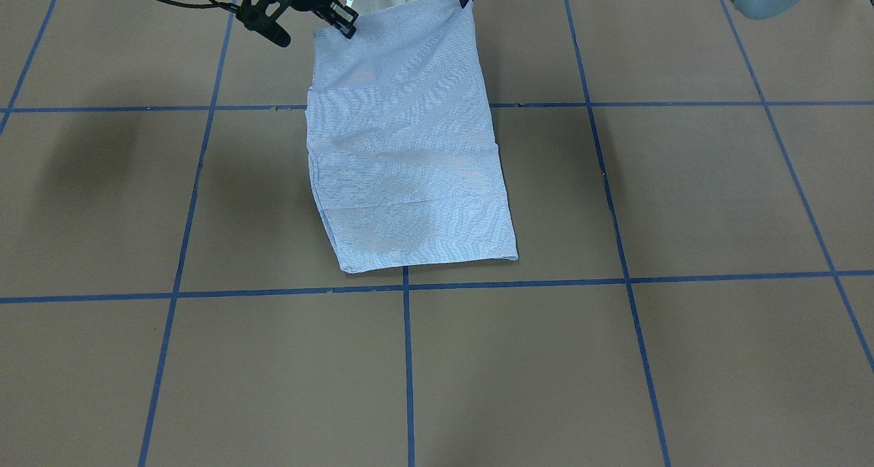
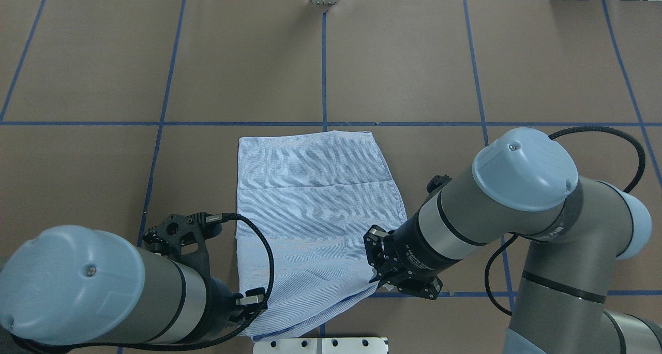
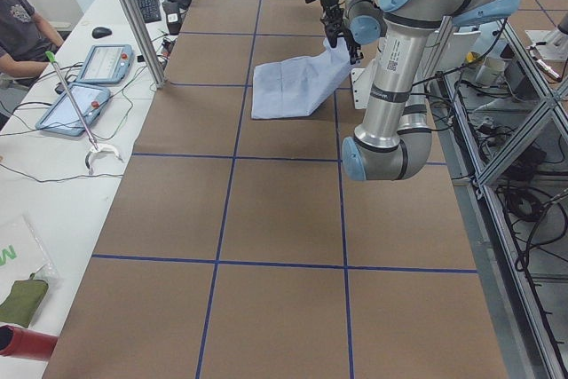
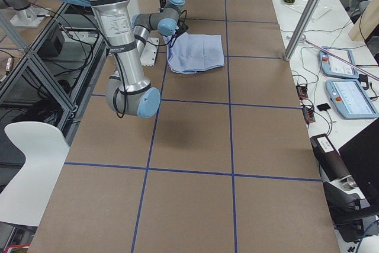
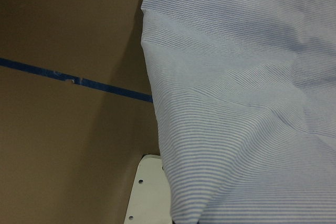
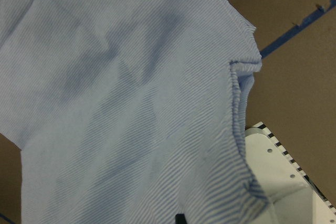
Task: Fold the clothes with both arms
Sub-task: 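Lift the near edge with both grippers and fold it toward the far edge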
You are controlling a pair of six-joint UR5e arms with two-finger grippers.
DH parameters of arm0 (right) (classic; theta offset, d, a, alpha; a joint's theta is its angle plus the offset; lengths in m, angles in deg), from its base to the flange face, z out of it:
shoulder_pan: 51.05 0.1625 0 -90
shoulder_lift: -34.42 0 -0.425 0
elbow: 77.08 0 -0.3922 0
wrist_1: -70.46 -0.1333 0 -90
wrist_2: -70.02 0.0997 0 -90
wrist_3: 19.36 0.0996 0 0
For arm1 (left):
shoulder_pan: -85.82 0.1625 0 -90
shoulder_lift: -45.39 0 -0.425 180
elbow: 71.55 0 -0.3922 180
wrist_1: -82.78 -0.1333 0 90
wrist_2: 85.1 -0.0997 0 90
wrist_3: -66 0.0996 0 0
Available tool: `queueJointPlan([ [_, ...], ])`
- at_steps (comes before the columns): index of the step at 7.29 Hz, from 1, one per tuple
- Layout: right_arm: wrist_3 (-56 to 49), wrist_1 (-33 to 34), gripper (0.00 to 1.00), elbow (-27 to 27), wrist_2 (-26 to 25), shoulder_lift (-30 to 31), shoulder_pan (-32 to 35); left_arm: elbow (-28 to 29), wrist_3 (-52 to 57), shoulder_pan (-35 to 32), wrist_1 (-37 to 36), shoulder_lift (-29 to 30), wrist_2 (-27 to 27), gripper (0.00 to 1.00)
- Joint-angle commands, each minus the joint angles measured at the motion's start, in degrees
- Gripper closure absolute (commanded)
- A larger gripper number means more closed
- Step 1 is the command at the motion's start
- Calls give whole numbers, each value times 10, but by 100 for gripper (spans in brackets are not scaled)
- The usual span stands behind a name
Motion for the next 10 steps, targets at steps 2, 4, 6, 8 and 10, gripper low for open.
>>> queueJointPlan([
  [2,-70,-1,100,33,-64,-41,49,46,78,-106,24,8,4,100],
  [4,-113,-1,100,115,-70,-85,78,127,94,-138,102,9,4,100],
  [6,-160,-6,100,177,-70,-111,95,192,94,-148,167,9,3,100],
  [8,-198,-8,100,266,-71,-152,97,222,107,-157,192,9,2,100],
  [10,-202,-72,100,333,-71,-170,99,260,122,-177,232,9,2,100],
])
